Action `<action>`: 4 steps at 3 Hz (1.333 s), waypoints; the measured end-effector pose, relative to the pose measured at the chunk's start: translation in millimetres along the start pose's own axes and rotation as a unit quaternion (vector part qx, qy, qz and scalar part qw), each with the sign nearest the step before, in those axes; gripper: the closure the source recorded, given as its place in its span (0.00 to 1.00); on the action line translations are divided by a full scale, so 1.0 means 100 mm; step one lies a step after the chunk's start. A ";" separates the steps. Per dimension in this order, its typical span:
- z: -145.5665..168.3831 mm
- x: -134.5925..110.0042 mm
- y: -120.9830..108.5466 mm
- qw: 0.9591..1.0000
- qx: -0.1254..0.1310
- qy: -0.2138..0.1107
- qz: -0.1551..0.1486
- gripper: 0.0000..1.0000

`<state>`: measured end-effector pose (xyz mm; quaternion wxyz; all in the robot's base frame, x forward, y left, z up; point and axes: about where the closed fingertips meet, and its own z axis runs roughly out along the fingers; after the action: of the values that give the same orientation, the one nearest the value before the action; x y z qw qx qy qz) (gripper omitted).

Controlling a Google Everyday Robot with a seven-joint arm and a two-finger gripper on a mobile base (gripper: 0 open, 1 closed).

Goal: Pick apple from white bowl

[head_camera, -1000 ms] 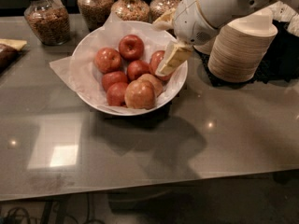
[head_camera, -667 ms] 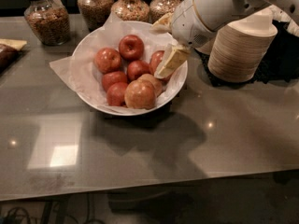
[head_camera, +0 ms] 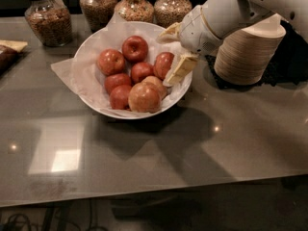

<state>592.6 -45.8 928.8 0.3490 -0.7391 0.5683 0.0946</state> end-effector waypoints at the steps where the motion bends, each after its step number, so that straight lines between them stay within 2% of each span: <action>1: 0.04 0.09 0.00 1.000 -0.008 0.001 -0.002 0.27; 4: 0.12 0.31 0.00 1.000 -0.024 0.013 -0.007 0.29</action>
Offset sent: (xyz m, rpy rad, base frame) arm 0.0129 -0.0235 -0.0178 -0.0351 0.0100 0.0132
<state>605.7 -62.4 903.4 0.3246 -0.7524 0.5650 0.0961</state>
